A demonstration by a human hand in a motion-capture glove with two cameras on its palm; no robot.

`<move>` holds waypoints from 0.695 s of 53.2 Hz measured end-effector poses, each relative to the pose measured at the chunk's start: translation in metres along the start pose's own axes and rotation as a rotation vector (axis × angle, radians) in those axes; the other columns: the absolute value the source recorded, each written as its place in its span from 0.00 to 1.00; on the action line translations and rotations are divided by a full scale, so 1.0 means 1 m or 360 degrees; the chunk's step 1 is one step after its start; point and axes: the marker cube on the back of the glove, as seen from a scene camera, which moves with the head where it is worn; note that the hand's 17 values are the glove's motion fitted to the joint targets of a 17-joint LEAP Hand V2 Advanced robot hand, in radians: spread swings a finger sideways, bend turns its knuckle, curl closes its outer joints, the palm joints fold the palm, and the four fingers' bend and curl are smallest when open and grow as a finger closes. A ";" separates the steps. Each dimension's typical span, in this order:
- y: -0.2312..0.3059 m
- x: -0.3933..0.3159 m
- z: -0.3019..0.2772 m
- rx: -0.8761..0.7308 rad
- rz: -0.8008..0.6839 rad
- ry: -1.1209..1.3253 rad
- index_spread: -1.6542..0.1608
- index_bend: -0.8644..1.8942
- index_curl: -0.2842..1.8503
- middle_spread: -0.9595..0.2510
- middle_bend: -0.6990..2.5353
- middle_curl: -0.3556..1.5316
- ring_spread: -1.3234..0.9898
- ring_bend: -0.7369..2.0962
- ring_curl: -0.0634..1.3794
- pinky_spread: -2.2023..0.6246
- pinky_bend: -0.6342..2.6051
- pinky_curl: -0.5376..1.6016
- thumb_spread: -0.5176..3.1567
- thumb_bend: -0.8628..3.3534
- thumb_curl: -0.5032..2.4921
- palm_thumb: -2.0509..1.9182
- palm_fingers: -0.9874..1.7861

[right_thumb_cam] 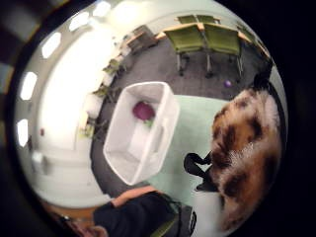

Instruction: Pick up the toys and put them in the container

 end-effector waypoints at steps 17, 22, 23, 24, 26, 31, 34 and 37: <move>-0.037 -0.217 -0.037 0.0094 -0.0457 -0.0133 0.73 0.46 0.48 0.52 0.50 0.53 0.39 0.66 0.42 0.61 0.46 0.46 0.27 0.24 0.45 0.67 0.79; -0.040 -0.265 -0.023 0.0057 -0.0541 -0.0099 0.73 0.45 0.49 0.52 0.51 0.53 0.39 0.67 0.42 0.61 0.46 0.46 0.26 0.24 0.46 0.67 0.78; -0.042 -0.269 -0.018 0.0058 -0.0539 -0.0026 0.73 0.45 0.49 0.52 0.51 0.53 0.39 0.66 0.42 0.61 0.47 0.46 0.26 0.24 0.46 0.67 0.78; -0.043 -0.273 -0.012 0.0054 -0.0540 0.0040 0.73 0.45 0.50 0.52 0.51 0.53 0.39 0.67 0.42 0.61 0.46 0.46 0.26 0.24 0.46 0.67 0.78; -0.043 -0.285 -0.004 0.0016 -0.0540 0.0055 0.73 0.45 0.50 0.52 0.51 0.53 0.39 0.66 0.42 0.61 0.47 0.46 0.26 0.24 0.47 0.67 0.78; -0.042 -0.289 0.012 -0.0207 -0.0436 -0.0010 0.72 0.42 0.50 0.52 0.50 0.53 0.39 0.66 0.41 0.61 0.47 0.46 0.26 0.23 0.47 0.66 0.76; -0.042 -0.283 0.022 -0.0380 -0.0391 0.0018 0.74 0.26 0.45 0.52 0.45 0.50 0.39 0.68 0.41 0.62 0.52 0.48 0.33 0.17 0.43 0.56 0.55; -0.039 -0.280 0.022 -0.0423 -0.0435 -0.0017 0.77 0.29 0.45 0.57 0.42 0.49 0.40 0.65 0.42 0.65 0.55 0.50 0.35 0.16 0.40 0.51 0.39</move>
